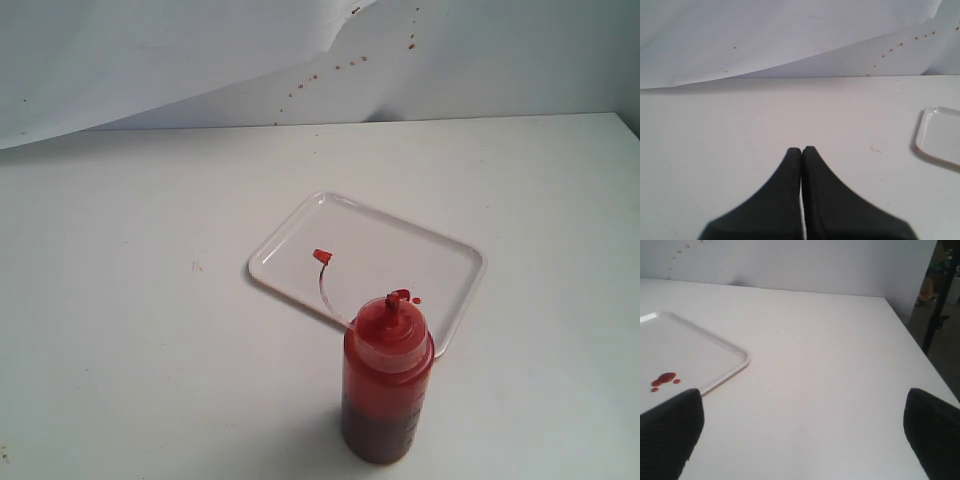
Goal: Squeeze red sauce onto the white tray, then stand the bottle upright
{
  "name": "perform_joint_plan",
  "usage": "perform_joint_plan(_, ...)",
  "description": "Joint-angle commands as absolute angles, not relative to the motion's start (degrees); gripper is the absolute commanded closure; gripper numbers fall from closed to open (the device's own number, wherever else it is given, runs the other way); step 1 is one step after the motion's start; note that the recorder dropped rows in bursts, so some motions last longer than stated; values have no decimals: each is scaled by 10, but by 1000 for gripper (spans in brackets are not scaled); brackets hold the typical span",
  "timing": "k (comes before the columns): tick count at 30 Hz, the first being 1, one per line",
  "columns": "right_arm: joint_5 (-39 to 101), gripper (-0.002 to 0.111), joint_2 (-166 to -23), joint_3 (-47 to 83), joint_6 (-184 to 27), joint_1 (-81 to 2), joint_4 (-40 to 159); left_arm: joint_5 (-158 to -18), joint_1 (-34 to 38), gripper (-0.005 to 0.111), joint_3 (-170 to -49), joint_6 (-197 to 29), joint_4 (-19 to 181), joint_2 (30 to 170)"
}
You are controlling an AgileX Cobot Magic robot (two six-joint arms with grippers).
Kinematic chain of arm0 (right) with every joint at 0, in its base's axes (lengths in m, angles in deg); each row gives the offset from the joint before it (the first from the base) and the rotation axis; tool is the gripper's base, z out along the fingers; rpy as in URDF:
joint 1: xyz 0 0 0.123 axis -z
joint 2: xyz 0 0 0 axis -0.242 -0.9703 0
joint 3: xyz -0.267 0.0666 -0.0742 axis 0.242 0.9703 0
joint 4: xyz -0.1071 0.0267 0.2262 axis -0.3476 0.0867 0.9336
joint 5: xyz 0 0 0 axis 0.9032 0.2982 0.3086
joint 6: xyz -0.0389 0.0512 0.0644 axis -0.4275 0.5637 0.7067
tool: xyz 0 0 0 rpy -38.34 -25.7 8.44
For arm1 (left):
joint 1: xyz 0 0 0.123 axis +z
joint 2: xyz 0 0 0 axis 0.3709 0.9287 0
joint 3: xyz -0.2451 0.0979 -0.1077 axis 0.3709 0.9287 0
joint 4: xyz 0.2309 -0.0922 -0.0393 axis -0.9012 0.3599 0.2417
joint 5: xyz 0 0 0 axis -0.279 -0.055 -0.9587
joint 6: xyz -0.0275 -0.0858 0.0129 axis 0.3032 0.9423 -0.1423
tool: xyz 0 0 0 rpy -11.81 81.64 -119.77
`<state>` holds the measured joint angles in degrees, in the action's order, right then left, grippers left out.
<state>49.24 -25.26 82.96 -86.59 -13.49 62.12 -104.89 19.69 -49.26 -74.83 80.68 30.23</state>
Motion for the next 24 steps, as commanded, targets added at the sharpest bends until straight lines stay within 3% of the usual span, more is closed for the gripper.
perform_joint_plan(1,484,3,-250,831,-822,-152,624,-1045,199,107,-490,-745,811,300)
perform_joint_plan(24,484,3,-250,831,-821,-152,624,-1045,199,107,-490,-745,811,300)
